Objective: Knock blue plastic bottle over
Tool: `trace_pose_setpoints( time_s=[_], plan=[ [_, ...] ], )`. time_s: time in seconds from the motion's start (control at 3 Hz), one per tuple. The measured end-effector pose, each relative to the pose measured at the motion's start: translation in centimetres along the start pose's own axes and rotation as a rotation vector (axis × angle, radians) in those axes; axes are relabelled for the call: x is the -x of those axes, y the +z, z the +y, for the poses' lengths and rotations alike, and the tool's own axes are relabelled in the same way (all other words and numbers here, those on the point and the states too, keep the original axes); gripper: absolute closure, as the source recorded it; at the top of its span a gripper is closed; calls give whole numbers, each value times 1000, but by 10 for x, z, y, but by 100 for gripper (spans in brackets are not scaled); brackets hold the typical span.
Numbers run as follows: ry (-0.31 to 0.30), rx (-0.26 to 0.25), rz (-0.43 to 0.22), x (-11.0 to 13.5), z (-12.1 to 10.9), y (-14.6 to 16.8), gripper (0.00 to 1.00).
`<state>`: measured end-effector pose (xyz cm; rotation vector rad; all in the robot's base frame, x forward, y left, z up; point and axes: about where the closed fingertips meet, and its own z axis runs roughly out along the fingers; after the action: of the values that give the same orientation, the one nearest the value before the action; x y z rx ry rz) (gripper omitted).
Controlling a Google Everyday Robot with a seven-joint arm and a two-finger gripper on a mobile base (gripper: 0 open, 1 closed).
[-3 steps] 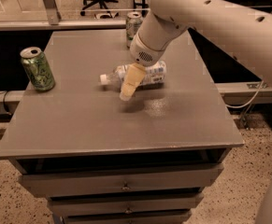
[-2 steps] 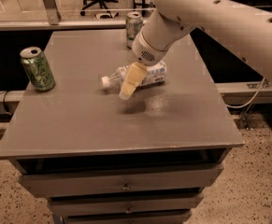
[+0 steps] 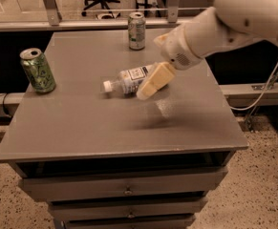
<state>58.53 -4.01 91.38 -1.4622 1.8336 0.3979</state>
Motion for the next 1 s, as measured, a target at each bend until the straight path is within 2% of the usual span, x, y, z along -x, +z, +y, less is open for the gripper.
trace_pose_setpoints(
  time_s=[0.33,0.67,1.0],
  plan=[
    [-13,-48,-134,-8,12,-58,0],
    [-85,-76,-190,-26,17,-119,0],
    [-137,7,-185,-29,41,-129,0]
  ],
)
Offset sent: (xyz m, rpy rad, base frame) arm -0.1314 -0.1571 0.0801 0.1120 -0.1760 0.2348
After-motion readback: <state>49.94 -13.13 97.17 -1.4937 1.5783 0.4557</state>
